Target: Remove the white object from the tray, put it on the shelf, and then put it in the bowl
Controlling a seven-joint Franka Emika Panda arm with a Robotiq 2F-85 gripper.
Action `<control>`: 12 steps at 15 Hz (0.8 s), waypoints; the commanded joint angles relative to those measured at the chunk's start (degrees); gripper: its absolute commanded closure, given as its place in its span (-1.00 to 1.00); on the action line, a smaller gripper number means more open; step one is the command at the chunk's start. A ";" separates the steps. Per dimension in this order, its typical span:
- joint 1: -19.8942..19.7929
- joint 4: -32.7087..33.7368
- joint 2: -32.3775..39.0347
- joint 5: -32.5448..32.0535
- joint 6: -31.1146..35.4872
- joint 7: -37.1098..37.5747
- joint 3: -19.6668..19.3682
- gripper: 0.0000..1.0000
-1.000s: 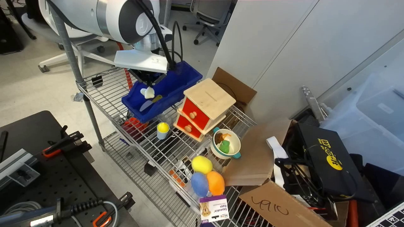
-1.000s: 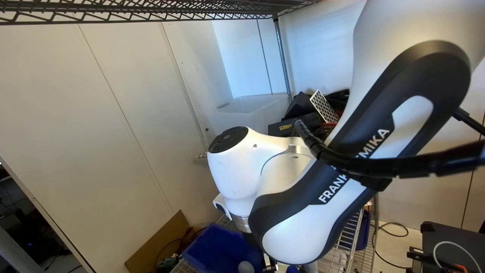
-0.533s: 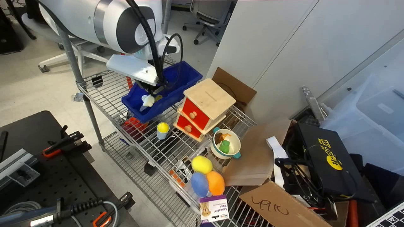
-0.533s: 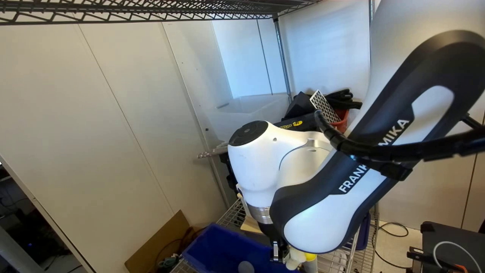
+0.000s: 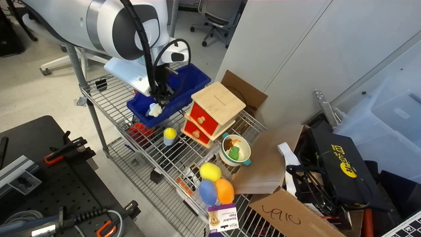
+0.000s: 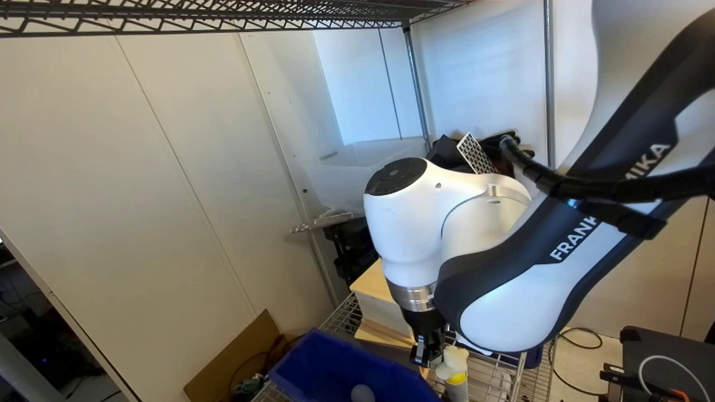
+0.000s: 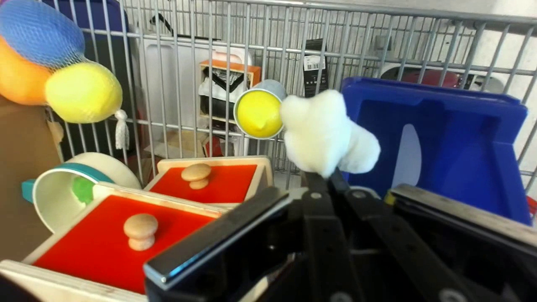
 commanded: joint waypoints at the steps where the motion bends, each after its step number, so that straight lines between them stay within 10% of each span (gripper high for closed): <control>1: 0.39 -3.84 -3.88 -2.28 1.20 5.12 -2.24 0.98; 12: -3.40 -3.27 -3.19 -3.33 -0.86 7.47 -6.45 0.98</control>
